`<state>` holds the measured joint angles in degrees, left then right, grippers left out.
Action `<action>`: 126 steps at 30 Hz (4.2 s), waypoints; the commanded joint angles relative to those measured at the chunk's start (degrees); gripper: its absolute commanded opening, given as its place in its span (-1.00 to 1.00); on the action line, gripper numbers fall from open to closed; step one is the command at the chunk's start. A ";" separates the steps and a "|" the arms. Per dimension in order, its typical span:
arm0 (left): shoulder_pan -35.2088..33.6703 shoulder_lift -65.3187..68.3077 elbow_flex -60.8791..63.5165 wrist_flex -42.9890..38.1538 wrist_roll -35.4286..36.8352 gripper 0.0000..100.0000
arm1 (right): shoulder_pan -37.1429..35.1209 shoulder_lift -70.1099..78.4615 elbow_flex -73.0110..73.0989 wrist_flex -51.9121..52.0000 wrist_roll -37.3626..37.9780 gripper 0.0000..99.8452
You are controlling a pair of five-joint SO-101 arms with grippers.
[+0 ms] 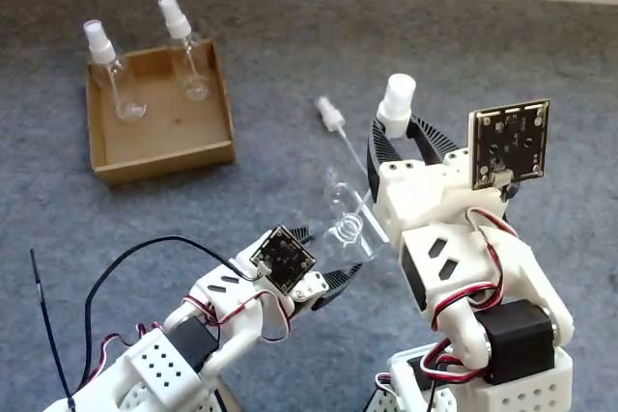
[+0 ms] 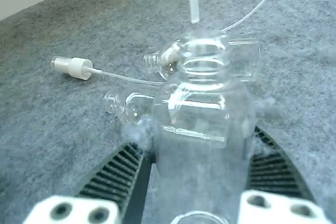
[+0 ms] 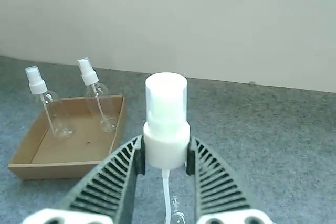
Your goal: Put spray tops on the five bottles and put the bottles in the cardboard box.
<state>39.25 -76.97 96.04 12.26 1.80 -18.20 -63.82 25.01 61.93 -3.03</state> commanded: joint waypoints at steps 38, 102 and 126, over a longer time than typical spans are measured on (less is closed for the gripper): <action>-6.99 -1.10 0.04 -9.49 -0.18 -0.68 | -11.21 -0.84 7.87 8.48 -0.09 -0.94; -11.12 -26.15 1.01 5.45 14.15 -0.68 | -21.85 -41.27 67.03 -20.00 8.70 -0.99; -7.16 -26.59 0.84 10.02 13.71 -0.68 | -11.82 -41.54 69.49 -21.85 8.79 -0.99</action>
<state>31.25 -104.31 95.96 22.11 15.43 -31.38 -104.53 94.37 42.59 6.37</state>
